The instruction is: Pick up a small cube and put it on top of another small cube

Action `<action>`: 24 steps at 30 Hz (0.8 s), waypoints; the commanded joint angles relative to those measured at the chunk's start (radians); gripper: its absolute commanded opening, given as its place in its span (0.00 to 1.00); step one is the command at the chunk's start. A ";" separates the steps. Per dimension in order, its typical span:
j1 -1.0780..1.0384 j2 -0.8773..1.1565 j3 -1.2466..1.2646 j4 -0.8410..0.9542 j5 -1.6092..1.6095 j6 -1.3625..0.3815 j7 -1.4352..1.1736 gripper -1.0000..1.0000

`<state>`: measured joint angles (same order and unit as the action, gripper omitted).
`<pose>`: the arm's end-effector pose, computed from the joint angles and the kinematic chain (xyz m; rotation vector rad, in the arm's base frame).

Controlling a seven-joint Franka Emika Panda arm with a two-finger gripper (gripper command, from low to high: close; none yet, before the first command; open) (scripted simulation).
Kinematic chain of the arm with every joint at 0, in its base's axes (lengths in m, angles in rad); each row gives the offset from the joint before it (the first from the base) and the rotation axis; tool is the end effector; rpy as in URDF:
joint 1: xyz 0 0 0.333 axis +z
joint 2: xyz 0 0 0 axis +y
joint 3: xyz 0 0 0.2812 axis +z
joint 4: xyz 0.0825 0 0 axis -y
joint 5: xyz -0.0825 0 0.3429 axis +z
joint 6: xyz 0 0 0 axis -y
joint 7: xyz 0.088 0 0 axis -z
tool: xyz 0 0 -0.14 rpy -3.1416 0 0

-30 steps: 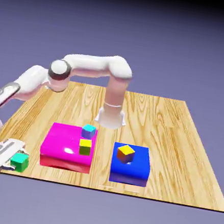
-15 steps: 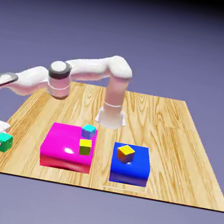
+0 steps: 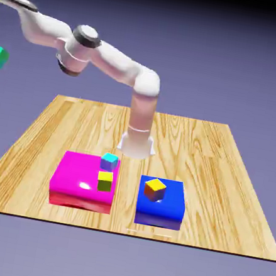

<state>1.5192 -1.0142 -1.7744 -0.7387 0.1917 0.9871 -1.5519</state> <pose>0.3460 -0.4477 0.5483 -1.7957 -1.3226 -1.1900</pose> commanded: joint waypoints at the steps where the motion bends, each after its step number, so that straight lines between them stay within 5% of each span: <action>1: -0.016 0.036 0.012 -0.007 0.013 -0.008 -0.014 0.00; 24: -0.381 0.870 0.279 -0.166 0.300 -0.212 -0.337 0.00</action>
<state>1.1374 -0.1444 -1.4957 -0.9045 0.4903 0.7743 -1.8895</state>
